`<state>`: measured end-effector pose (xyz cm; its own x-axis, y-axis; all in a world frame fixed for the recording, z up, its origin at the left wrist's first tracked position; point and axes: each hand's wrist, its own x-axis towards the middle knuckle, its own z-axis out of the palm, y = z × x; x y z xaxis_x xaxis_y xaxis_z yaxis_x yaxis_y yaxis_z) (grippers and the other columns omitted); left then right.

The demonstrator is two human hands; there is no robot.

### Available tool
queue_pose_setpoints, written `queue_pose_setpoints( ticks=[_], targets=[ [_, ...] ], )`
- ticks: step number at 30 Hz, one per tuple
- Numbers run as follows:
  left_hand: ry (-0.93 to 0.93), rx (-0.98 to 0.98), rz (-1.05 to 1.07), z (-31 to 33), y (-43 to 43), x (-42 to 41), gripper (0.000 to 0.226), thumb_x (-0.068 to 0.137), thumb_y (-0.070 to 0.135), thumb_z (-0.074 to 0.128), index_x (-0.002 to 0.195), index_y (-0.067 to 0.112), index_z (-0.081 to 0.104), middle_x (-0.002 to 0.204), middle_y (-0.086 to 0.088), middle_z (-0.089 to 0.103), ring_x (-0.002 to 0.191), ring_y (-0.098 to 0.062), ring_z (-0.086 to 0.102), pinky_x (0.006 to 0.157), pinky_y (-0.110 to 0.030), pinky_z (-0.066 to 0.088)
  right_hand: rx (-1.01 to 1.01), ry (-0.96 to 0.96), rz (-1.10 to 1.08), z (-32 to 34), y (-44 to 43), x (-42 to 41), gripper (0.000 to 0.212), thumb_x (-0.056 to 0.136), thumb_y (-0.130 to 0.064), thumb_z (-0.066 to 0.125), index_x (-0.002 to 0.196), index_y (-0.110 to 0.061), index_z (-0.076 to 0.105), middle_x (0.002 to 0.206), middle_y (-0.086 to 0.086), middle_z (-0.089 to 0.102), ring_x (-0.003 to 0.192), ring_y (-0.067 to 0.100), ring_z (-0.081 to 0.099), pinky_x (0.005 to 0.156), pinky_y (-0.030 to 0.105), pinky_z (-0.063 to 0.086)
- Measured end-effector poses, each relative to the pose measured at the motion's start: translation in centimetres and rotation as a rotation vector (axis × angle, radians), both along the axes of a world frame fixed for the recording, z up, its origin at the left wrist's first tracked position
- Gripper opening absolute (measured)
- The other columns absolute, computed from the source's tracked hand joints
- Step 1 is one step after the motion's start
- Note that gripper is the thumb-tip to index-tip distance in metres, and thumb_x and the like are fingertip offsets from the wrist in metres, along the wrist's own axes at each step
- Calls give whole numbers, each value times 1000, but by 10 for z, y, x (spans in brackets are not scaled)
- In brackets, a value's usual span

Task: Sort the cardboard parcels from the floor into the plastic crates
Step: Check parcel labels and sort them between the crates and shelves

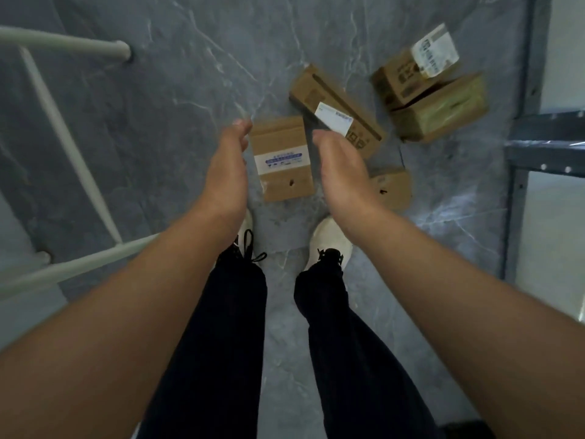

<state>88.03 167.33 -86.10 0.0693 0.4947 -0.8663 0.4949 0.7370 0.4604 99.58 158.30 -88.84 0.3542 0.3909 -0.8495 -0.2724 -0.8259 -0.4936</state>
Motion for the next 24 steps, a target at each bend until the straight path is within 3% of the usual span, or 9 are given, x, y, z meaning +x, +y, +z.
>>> queue_pose_setpoints(
  ticks=[3, 5, 7, 9, 11, 15, 18, 21, 24],
  targets=[
    [39, -33, -9, -53, 7, -9, 37, 106, 50, 32, 122, 34, 61, 136, 12, 58, 107, -4, 54, 103, -36, 40, -32, -8, 12, -53, 14, -5, 27, 104, -44, 45, 96, -28, 65, 89, -12, 72, 78, 1, 68, 70, 26, 49],
    [79, -36, 1, -83, 12, -11, 36, 106, 51, 31, 97, 37, 63, 92, 22, 72, 82, 2, 60, 94, -36, 43, -30, -28, 16, -85, 19, -11, 41, 91, -52, 42, 106, -23, 65, 99, -5, 77, 90, 13, 72, 79, 35, 54],
    [116, -48, 12, -106, 18, -11, 40, 106, 52, 30, 87, 36, 61, 59, 25, 67, 72, 1, 58, 92, -35, 42, -53, -21, 3, -106, 22, -17, 69, 86, -62, 36, 138, -23, 58, 124, -1, 73, 111, 18, 70, 99, 46, 56],
    [84, -109, 37, -129, 22, -11, 44, 104, 60, 29, 116, 34, 63, 97, 14, 74, 100, -10, 60, 109, -44, 38, -102, -9, 30, -123, 24, -21, 86, 85, -67, 33, 163, -29, 37, 144, 0, 65, 129, 24, 63, 113, 55, 49],
    [74, -201, 65, -145, 25, -13, 62, 99, 67, 29, 143, 30, 52, 135, -1, 61, 131, -26, 52, 116, -51, 32, -116, 14, 69, -140, 25, -26, 85, 94, -67, 35, 170, -31, 23, 154, 1, 58, 138, 26, 57, 120, 56, 43],
    [27, -232, 86, -156, 24, -16, 64, 99, 69, 26, 108, 23, 70, 109, -4, 73, 109, -27, 66, 106, -47, 44, -120, -5, 73, -143, 27, -30, 84, 97, -69, 35, 170, -29, 26, 158, 4, 54, 141, 27, 54, 120, 58, 41],
    [30, -188, 142, -132, 31, -18, 64, 98, 68, 31, 112, 19, 70, 105, -6, 73, 104, -29, 70, 101, -49, 52, -112, -11, -36, -121, 25, -31, 105, 67, -83, 31, 158, -32, 47, 153, 4, 57, 137, 27, 56, 117, 60, 42],
    [12, -157, 179, -90, 37, -20, 65, 98, 67, 34, 118, 17, 69, 102, -6, 70, 106, -33, 69, 98, -52, 55, -47, 3, -150, -87, 23, -31, 88, 68, -84, 31, 134, -38, 67, 137, 2, 66, 132, 24, 59, 117, 58, 44],
    [-14, -125, 182, -45, 39, -19, 68, 98, 66, 33, 115, 13, 72, 80, 2, 72, 106, -30, 69, 101, -52, 54, -14, 2, -231, -34, 25, -34, 91, 68, -88, 34, 138, -40, 67, 145, 4, 60, 135, 24, 57, 120, 59, 42]
  ],
)
